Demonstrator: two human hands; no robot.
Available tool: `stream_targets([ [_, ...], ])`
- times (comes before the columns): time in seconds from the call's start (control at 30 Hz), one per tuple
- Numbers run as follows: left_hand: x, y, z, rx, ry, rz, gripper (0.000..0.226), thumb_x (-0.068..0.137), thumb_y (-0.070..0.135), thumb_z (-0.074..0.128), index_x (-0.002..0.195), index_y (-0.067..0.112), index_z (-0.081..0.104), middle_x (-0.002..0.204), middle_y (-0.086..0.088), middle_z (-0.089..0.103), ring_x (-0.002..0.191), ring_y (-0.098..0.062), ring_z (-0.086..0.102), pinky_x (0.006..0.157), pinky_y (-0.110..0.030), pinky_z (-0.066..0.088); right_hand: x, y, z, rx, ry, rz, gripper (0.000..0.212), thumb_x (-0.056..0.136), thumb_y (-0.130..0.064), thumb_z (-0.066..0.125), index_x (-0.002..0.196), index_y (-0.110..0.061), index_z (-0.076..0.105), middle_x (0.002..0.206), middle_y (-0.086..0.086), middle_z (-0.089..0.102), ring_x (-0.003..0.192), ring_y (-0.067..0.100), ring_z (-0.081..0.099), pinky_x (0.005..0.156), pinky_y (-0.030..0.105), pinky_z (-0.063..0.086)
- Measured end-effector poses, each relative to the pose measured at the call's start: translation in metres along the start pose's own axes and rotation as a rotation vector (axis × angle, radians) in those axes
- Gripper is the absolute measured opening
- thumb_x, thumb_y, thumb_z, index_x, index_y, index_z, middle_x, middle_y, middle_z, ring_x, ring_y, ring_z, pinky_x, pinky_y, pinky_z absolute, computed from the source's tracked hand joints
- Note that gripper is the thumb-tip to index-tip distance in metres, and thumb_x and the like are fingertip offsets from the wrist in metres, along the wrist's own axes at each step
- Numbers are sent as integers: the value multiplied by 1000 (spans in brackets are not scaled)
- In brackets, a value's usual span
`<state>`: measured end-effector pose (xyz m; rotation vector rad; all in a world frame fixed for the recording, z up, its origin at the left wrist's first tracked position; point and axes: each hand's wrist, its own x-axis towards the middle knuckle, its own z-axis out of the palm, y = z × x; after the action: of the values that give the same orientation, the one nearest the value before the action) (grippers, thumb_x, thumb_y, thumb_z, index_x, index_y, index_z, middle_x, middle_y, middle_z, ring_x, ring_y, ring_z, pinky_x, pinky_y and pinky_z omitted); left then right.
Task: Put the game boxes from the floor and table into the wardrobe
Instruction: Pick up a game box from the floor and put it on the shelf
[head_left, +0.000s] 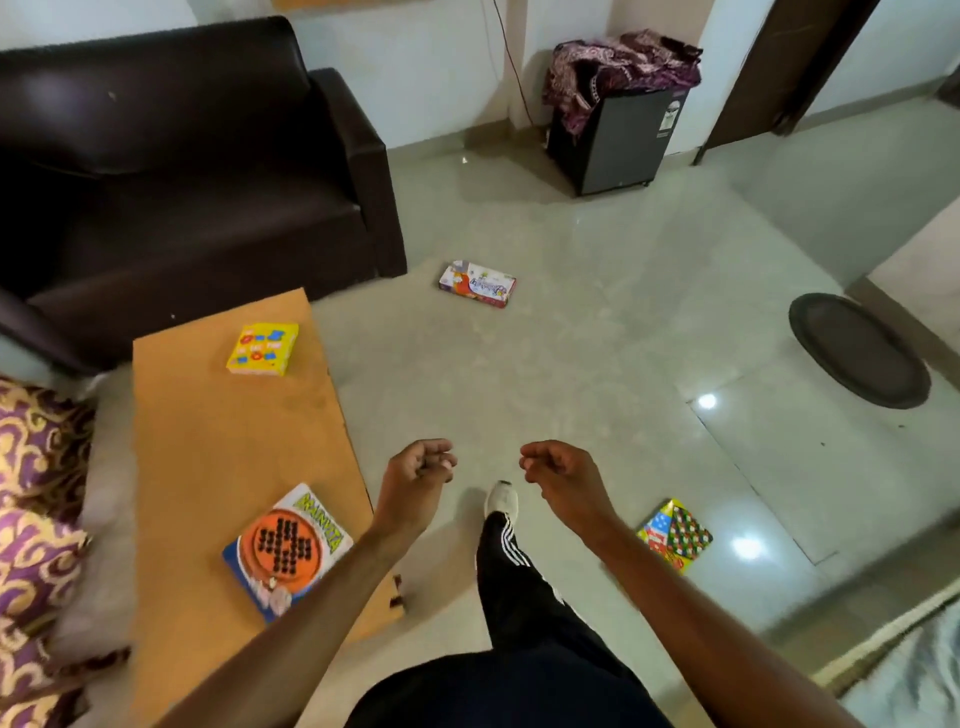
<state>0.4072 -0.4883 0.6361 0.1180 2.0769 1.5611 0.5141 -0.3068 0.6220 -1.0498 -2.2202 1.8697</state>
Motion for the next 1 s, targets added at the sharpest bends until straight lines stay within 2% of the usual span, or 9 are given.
stream_targets([
  [0.2,172,62,8,31,-6,-38,31,87,-4,55,98,23,67,92,-1,73,83,-17,67,67,-18,45,178,-67,-9,-20,0,13,17,87,-13,64,101,-16,73,87,1,75,78,11,68,67,21,47],
  [0.37,305,124,20,14,23,-24,28,87,-5,55,106,11,68,91,-6,73,78,-16,66,59,-7,45,310,-132,-21,-39,4,-11,15,86,-14,65,98,-19,73,88,2,75,77,13,67,69,26,47],
  [0.57,467,173,38,-49,55,-84,30,86,-6,51,106,10,67,91,-7,72,73,-14,63,57,-7,44,482,-193,-32,-105,-30,12,16,85,-16,64,96,-21,73,87,0,75,79,16,68,69,27,48],
  [0.67,561,184,45,-71,73,-104,30,79,5,56,104,13,68,91,-6,74,76,-13,65,66,-16,47,578,-214,-33,-168,-55,23,16,85,-14,62,97,-19,73,84,2,74,76,19,68,71,30,52],
  [0.77,657,197,50,-81,94,-165,29,77,6,55,102,14,68,86,-4,74,78,-15,67,75,-25,50,674,-238,-29,-245,-71,50,17,86,-14,62,99,-15,73,86,2,74,80,20,69,78,30,53],
  [0.87,748,205,55,-26,90,-252,26,79,8,56,96,23,67,86,-1,74,83,-21,70,80,-34,55,759,-260,-22,-293,-86,110,17,88,-13,60,100,-15,73,87,0,73,78,19,68,69,19,49],
  [0.93,812,203,62,2,92,-300,23,73,18,56,89,31,66,89,-2,75,88,-25,71,86,-43,56,821,-269,-17,-320,-106,125,17,88,-13,60,100,-15,73,87,-1,72,77,16,66,66,14,45],
  [1.0,875,187,75,11,84,-360,21,69,23,55,84,34,66,90,-5,74,90,-30,71,89,-49,55,886,-264,-10,-363,-127,136,16,88,-13,62,99,-15,73,87,-3,71,79,13,64,67,16,43],
])
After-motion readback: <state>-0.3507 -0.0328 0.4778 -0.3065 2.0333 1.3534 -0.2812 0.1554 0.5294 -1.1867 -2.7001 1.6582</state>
